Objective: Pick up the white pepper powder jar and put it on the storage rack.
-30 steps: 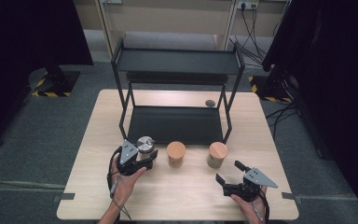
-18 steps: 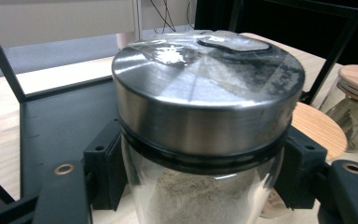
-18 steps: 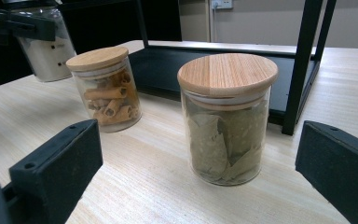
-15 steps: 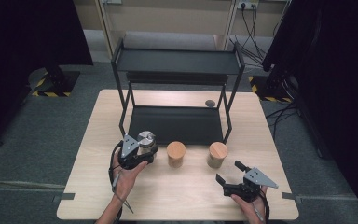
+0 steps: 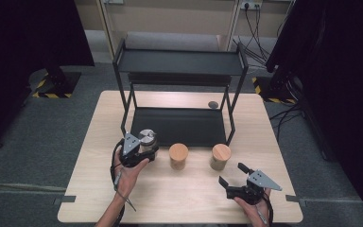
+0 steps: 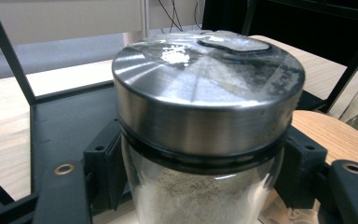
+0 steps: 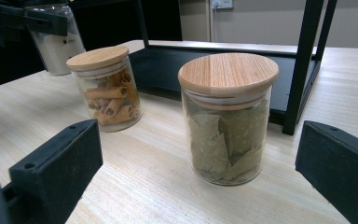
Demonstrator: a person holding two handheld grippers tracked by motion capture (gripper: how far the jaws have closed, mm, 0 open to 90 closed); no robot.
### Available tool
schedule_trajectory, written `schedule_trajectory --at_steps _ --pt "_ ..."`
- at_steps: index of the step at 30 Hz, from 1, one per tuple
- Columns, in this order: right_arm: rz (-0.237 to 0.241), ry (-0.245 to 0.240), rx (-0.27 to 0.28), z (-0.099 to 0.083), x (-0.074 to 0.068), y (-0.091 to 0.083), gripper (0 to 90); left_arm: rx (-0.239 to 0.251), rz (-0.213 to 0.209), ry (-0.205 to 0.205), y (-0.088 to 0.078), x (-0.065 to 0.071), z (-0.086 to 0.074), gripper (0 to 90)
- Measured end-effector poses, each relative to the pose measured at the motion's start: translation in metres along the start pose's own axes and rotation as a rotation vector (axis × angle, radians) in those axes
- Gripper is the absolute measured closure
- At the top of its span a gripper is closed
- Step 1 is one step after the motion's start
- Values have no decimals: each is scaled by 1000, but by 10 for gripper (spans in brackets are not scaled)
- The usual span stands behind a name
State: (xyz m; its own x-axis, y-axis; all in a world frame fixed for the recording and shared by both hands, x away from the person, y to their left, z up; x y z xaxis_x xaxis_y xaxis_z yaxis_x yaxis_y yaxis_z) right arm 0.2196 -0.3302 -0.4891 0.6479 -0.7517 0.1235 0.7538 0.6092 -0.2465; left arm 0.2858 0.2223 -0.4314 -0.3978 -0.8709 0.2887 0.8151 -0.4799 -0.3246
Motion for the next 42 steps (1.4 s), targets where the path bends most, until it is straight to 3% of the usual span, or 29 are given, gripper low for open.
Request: schedule_trajectory --at_steps 22,42 --pt "1 2 1 0 0 0 8 15 18 -19 13 -3 11 308" --pt "0 6 1 0 0 0 8 1 45 -12 30 -4 20 309"
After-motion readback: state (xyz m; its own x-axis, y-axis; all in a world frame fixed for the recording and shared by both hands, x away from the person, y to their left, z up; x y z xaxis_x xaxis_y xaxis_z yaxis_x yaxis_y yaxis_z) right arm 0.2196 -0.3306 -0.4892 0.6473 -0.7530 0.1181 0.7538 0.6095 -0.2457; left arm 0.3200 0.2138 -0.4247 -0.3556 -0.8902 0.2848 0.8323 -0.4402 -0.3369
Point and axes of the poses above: each handheld gripper's, and its own axes: y roughly forward along the jaws, z roughly out of its top, x roughly to its right, the point moved 1 cm from there along y, roughly forward along the jaws, and after that the axes turned 14 degrees about -y, right-handed, at the moved point
